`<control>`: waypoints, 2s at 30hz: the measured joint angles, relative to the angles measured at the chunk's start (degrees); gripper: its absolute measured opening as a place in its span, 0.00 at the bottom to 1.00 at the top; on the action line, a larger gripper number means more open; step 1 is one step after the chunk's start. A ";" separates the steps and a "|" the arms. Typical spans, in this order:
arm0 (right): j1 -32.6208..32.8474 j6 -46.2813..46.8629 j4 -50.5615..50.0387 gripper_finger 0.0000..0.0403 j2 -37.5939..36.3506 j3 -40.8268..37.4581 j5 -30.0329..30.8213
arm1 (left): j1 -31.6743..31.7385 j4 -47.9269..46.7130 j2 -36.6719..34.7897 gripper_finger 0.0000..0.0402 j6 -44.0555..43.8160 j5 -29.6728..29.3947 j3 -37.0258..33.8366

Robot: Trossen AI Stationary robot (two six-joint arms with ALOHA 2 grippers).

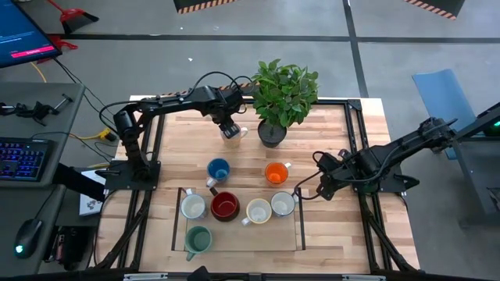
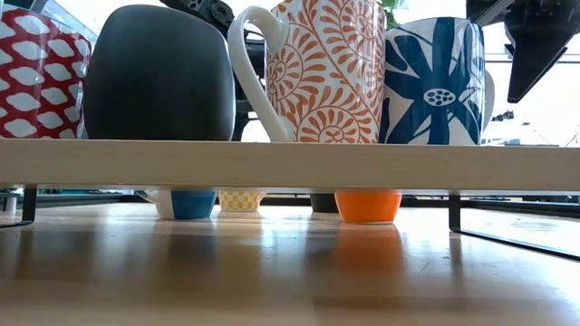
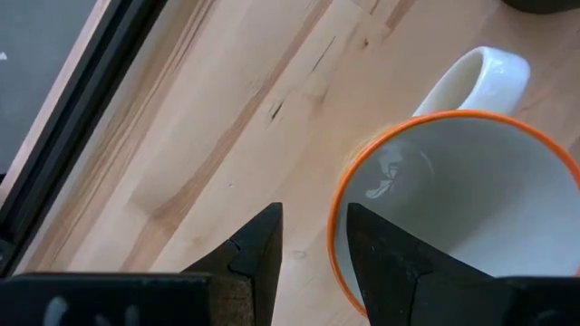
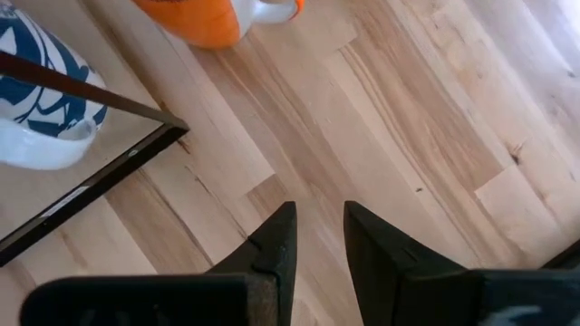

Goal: Place coffee mugs
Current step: Put the white-yellow pattern mug on the shelf

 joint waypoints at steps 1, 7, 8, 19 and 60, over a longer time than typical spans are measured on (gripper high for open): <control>0.01 -0.02 0.00 0.18 0.00 0.00 -0.31 | 0.00 -0.02 0.37 0.28 -0.01 0.06 0.00; 0.01 -0.01 0.10 0.18 0.00 0.00 -1.13 | -0.06 0.00 2.87 0.28 -0.04 0.30 0.00; 0.01 -0.05 0.10 0.18 0.00 0.00 -1.15 | -0.07 0.17 3.02 0.28 -0.04 0.54 0.00; 0.01 -0.20 0.00 0.18 -0.01 0.00 -1.17 | -0.24 0.45 6.07 0.28 0.90 1.75 -0.04; 0.02 1.27 5.28 0.18 -0.02 0.00 -2.53 | -20.67 -29.34 -18.06 0.02 -12.89 0.02 19.61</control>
